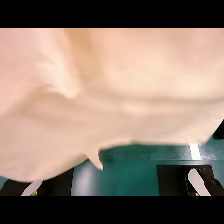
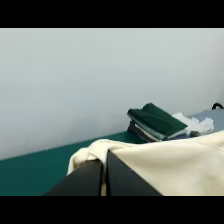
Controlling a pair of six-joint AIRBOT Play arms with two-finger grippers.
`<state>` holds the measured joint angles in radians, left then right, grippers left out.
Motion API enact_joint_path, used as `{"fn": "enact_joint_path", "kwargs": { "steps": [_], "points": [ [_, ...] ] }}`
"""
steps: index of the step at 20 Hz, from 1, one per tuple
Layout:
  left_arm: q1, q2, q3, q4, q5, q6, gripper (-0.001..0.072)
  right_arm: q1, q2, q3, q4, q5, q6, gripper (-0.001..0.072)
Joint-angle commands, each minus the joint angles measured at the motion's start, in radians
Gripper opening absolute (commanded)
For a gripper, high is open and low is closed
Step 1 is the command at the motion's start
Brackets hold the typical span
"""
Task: Fold the shirts.
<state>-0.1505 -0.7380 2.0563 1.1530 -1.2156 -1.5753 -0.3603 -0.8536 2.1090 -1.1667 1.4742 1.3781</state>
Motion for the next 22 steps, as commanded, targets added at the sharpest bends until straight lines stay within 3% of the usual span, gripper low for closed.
{"fn": "enact_joint_path", "kwargs": {
  "steps": [1,6,10,13,17,20,22],
  "points": [
    [0.000,-0.040,-0.216,0.014,-0.069,0.001,0.0023,-0.009,-0.127,-0.039,0.051,0.117,0.001,0.0012],
    [0.000,-0.310,-0.543,0.017,-0.051,0.050,0.0023,0.080,-0.398,-0.333,0.060,0.177,-0.010,0.0012],
    [0.000,-0.618,-0.583,0.019,0.146,0.130,0.0024,0.213,-0.643,-0.420,-0.058,0.085,-0.008,0.0012],
    [0.000,-0.801,-0.522,0.036,0.328,0.171,0.0023,0.269,-0.824,-0.343,-0.115,-0.030,0.062,0.0012],
    [0.008,-0.945,-0.357,0.052,0.454,0.196,0.0023,0.304,-0.979,-0.135,-0.109,-0.133,0.065,0.0013],
    [0.047,-0.961,-0.310,0.050,0.463,0.196,0.0023,0.311,-1.001,-0.060,-0.110,-0.164,0.060,0.0013],
    [0.088,-0.958,-0.294,0.048,0.356,0.198,0.0023,0.311,-0.970,-0.104,-0.111,-0.169,0.049,0.0012]
  ]
}}
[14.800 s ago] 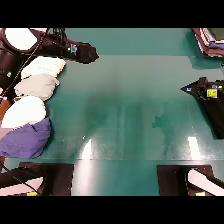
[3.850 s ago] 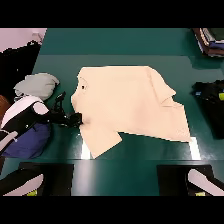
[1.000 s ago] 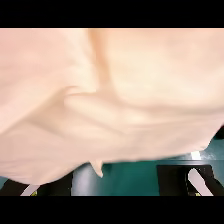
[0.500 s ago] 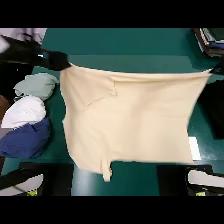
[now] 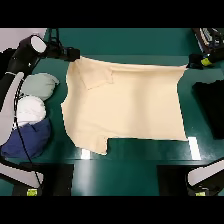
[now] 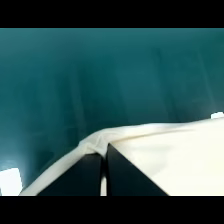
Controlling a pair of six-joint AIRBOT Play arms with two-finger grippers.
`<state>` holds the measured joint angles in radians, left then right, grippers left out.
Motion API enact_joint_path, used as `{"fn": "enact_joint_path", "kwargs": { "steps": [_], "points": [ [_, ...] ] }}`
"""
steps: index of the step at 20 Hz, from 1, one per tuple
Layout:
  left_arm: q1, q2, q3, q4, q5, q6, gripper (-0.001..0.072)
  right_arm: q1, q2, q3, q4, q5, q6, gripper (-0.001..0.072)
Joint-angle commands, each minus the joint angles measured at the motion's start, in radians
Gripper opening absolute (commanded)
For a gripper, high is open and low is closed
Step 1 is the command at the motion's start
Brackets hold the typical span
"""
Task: Fold the shirts.
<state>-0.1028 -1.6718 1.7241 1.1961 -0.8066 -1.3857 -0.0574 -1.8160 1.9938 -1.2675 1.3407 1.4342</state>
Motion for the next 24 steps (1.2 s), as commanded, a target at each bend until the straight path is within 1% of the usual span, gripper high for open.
{"fn": "enact_joint_path", "kwargs": {
  "steps": [1,3,4,5,9,12,14,15,16,17,19,21,24],
  "points": [
    [0.061,-0.023,0.040,0.005,-0.139,0.029,0.0023,0.008,0.014,-0.035,-0.010,-0.030,-0.018,0.0012],
    [0.087,-0.023,0.028,0.005,-0.320,0.090,0.0022,0.010,0.058,-0.142,-0.010,-0.024,-0.041,0.0012],
    [0.089,-0.023,0.008,0.005,-0.386,0.108,0.0021,0.015,0.082,-0.205,-0.012,-0.033,-0.050,0.0012],
    [0.089,-0.021,-0.028,0.006,-0.426,0.111,0.0021,0.022,0.105,-0.274,-0.012,-0.051,-0.058,0.0012],
    [0.086,-0.020,-0.179,0.006,-0.442,0.099,0.0021,0.040,0.183,-0.502,-0.010,-0.126,-0.064,0.0013],
    [0.086,-0.020,-0.244,0.009,-0.452,0.072,0.0022,0.040,0.232,-0.616,-0.008,-0.165,-0.064,0.0013],
    [0.086,-0.020,-0.250,0.009,-0.460,0.019,0.0026,0.040,0.259,-0.669,-0.007,-0.187,-0.063,0.0015],
    [0.086,-0.020,-0.249,0.009,-0.472,0.010,0.0163,0.040,0.269,-0.683,-0.006,-0.190,-0.063,0.0081],
    [0.086,-0.020,-0.247,0.009,-0.486,0.002,0.0460,0.040,0.274,-0.681,-0.006,-0.185,-0.063,0.0303],
    [0.087,-0.019,-0.243,0.010,-0.505,-0.014,0.0495,0.040,0.281,-0.670,-0.007,-0.166,-0.062,0.0384],
    [0.087,0.014,-0.243,0.037,-0.531,-0.026,0.0497,0.025,0.309,-0.644,-0.007,-0.118,-0.062,0.0384],
    [0.087,0.088,-0.258,0.079,-0.545,-0.057,0.0497,0.001,0.360,-0.645,-0.007,-0.076,-0.063,0.0383],
    [0.087,0.247,-0.374,0.108,-0.555,-0.067,0.0497,-0.048,0.445,-0.645,-0.007,-0.019,-0.064,0.0383]
  ]
}}
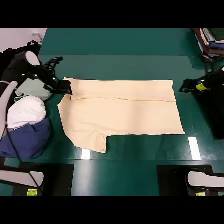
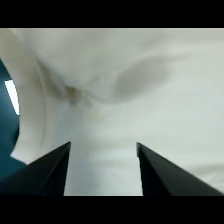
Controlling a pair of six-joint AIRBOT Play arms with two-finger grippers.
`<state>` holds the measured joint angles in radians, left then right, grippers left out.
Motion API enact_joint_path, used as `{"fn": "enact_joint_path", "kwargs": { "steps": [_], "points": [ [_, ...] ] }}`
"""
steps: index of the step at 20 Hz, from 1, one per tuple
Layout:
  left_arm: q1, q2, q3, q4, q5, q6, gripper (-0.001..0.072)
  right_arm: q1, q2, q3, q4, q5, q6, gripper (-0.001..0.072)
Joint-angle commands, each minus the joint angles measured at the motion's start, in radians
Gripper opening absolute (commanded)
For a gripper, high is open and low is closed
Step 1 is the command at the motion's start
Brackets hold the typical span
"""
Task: Fold the shirts.
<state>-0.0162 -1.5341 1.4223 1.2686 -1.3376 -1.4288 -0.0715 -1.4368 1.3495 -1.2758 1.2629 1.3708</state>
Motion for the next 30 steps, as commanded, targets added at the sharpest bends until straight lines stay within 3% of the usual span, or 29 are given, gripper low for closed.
{"fn": "enact_joint_path", "kwargs": {
  "steps": [1,6,11,16,27,28,29,30],
  "points": [
    [0.000,0.167,-0.139,0.035,-0.027,-0.034,0.0497,-0.045,0.092,0.000,0.001,0.061,-0.006,0.0383],
    [0.000,0.484,-0.597,-0.003,0.005,-0.144,0.0497,-0.068,0.185,0.000,0.001,0.076,-0.021,0.0383],
    [0.000,0.687,-0.921,-0.169,0.073,-0.171,0.0498,-0.060,0.199,0.000,0.002,0.095,-0.030,0.0383],
    [0.000,0.702,-1.021,-0.309,0.229,-0.171,0.0498,-0.060,0.199,0.000,0.002,0.121,-0.030,0.0383],
    [0.000,0.702,-1.044,-0.308,0.315,-0.170,0.0495,-0.082,0.199,-0.003,0.002,0.201,-0.029,0.0383],
    [0.000,0.702,-1.044,-0.308,0.315,-0.170,0.0469,-0.098,0.201,-0.014,0.002,0.218,-0.029,0.0382],
    [0.000,0.702,-1.044,-0.308,0.314,-0.168,0.0194,-0.122,0.212,-0.044,0.002,0.224,-0.029,0.0382],
    [0.000,0.702,-1.044,-0.308,0.313,-0.161,0.0036,-0.148,0.231,-0.090,0.002,0.220,-0.029,0.0382]
  ]
}}
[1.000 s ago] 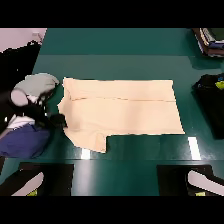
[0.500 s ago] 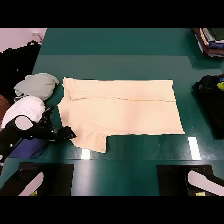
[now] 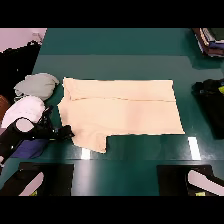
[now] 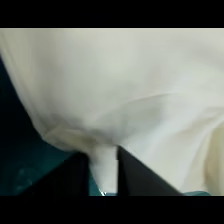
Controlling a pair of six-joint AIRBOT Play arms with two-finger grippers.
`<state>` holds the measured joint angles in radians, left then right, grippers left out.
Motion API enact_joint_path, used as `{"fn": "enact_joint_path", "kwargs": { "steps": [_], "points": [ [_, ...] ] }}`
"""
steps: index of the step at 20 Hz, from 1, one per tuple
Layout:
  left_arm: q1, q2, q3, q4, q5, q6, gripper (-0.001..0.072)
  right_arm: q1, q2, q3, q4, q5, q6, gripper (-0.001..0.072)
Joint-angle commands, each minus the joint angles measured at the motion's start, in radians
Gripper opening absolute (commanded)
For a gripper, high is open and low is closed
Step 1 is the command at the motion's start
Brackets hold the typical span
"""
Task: Fold the shirts.
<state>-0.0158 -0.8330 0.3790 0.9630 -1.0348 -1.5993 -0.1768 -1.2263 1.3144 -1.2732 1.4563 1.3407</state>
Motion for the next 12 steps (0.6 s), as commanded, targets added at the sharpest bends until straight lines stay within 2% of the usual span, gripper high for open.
{"fn": "enact_joint_path", "kwargs": {
  "steps": [1,4,5,6,9,10,12],
  "points": [
    [0.000,0.001,0.000,-0.003,0.006,0.010,0.0032,-0.072,0.043,-0.111,-0.001,0.024,0.001,0.0383],
    [0.000,0.001,0.015,-0.002,-0.024,0.043,0.0023,-0.192,0.124,-0.329,-0.001,0.021,0.000,0.0390],
    [0.000,0.001,0.023,-0.003,-0.032,0.056,0.0023,-0.239,0.142,-0.405,-0.001,0.026,0.001,0.0503],
    [0.000,0.001,0.033,-0.003,-0.032,0.063,0.0023,-0.280,0.151,-0.472,0.007,0.033,0.001,0.0553],
    [0.000,0.001,0.055,-0.003,-0.031,0.063,0.0023,-0.356,0.150,-0.652,0.125,-0.005,-0.020,0.0544],
    [0.000,0.001,0.055,-0.002,-0.031,0.065,0.0023,-0.359,0.150,-0.694,0.159,-0.040,-0.031,0.0467],
    [0.000,0.001,0.055,-0.002,-0.032,0.074,0.0023,-0.346,0.150,-0.747,0.219,-0.108,-0.041,0.0441]
  ]
}}
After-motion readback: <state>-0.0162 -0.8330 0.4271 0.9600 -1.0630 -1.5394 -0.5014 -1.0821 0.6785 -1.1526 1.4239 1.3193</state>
